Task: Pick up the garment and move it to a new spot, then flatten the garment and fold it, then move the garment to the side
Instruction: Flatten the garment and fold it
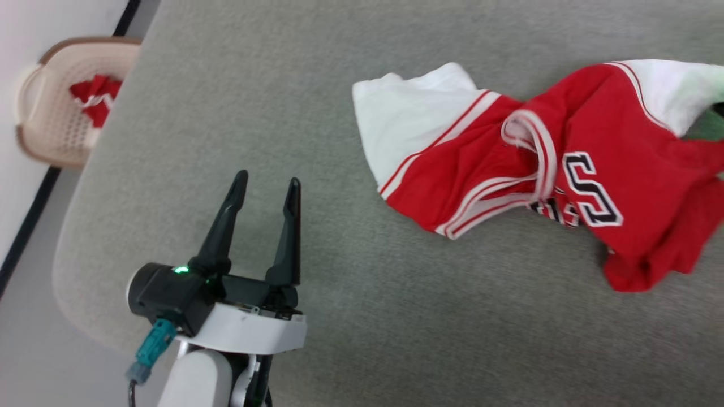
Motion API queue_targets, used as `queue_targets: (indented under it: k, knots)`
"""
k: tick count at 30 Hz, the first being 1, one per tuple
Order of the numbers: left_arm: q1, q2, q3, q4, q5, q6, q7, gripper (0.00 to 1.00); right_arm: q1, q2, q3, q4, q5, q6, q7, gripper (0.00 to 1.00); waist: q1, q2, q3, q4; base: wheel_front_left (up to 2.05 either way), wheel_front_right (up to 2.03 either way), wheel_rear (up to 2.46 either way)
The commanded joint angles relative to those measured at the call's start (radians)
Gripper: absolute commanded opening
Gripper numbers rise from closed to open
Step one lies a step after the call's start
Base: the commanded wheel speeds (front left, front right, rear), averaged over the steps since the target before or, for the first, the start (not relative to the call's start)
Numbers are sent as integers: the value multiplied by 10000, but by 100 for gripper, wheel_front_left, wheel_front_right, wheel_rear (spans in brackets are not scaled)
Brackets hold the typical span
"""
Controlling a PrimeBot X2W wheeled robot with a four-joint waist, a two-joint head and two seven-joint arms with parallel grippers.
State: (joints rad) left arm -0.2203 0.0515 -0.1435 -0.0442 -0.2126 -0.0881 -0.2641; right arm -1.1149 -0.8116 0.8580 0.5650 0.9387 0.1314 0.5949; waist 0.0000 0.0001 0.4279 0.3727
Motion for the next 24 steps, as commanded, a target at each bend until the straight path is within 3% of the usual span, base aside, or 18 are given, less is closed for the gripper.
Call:
queue_targets:
  k: [1,9,13,18,21,24]
  knots:
    - [146,-4,108,-33,145,-63,-3,100,262,-296,4,-235,174,-14,-260,0,0,-1,-399,-501,0,0,0]
    - [441,-3,543,-26,394,-204,-2,100,2123,-2153,-653,-1560,1195,-14,-1430,0,0,-1,-841,-1468,0,0,0]
    - [538,-4,690,25,363,-264,-2,100,3418,-2781,-1212,-1930,1839,-14,-1998,0,0,-1,-1026,-1865,0,0,0]
    - [705,-2,797,90,366,-320,-2,100,5005,-3047,-2049,-1681,2931,-14,-2572,0,0,-1,-1247,-2187,0,0,0]
    - [763,-5,807,103,372,-349,-2,100,5677,-3241,-2340,-1357,2880,-14,-2961,0,0,-1,-1253,-2274,0,0,0]
    - [743,-1,799,136,398,-363,-2,100,6086,-3020,-2643,-1036,2943,-13,-3297,0,0,-1,-1225,-2289,0,0,0]
